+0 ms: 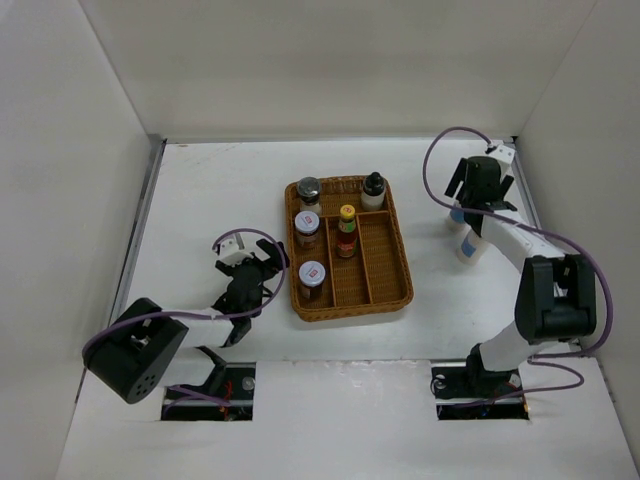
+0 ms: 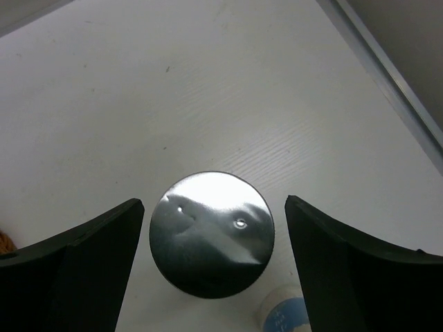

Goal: Organize the condiment bottles

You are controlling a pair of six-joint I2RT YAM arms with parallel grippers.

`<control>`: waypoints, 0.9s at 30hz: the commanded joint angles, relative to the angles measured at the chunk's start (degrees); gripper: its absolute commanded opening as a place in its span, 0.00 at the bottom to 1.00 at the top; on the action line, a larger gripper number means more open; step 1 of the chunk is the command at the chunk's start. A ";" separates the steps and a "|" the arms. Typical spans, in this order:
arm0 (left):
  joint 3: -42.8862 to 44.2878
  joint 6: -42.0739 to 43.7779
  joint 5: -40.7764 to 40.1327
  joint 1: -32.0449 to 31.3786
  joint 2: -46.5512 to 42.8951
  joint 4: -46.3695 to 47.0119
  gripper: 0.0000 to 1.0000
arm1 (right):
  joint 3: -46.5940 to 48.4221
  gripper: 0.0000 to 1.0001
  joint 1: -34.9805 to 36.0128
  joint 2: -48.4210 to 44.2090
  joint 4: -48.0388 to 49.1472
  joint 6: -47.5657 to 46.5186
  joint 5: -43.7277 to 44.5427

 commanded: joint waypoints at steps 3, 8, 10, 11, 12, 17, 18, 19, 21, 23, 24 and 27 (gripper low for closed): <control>1.48 -0.53 0.81 0.25 -0.37 2.60 1.00 | 4.61 0.61 -0.28 1.28 4.53 0.10 -2.34; 1.57 -0.53 0.46 0.42 0.42 2.78 1.00 | -0.13 0.51 3.57 -8.38 12.87 -2.18 2.58; 1.57 -0.62 0.63 0.42 0.16 2.78 1.00 | -1.89 0.51 7.78 -13.03 14.38 -4.02 3.64; 1.57 -0.62 0.63 0.42 0.07 2.78 1.00 | -2.77 0.51 10.15 -15.05 14.38 -4.12 4.08; 1.57 -0.62 0.54 0.42 0.07 2.78 1.00 | -3.99 0.51 12.79 -16.99 14.29 -3.94 4.34; 1.65 -0.62 0.81 0.42 0.51 2.78 1.00 | -7.43 0.51 23.43 -19.73 14.82 -1.75 3.38; 1.83 -0.62 0.81 0.42 0.94 2.78 1.00 | -7.43 0.51 25.27 -19.56 14.99 -1.83 3.20; 2.01 -0.62 0.81 0.42 1.47 2.86 1.00 | -7.09 0.52 26.77 -19.21 15.26 -1.83 3.20; 2.09 -0.62 0.81 0.42 1.65 2.86 1.00 | -5.86 0.53 28.71 -18.07 15.70 -2.36 2.24; 1.83 -0.70 0.90 0.33 0.60 2.86 1.00 | -4.45 0.53 29.33 -16.14 15.79 -2.89 0.84; 1.74 -0.70 0.90 0.33 0.34 2.86 1.00 | -4.01 0.53 29.51 -15.26 15.87 -2.89 0.31; 1.74 -0.70 0.90 0.51 0.68 2.86 1.00 | -3.48 0.53 30.91 -12.80 16.05 -2.36 -0.22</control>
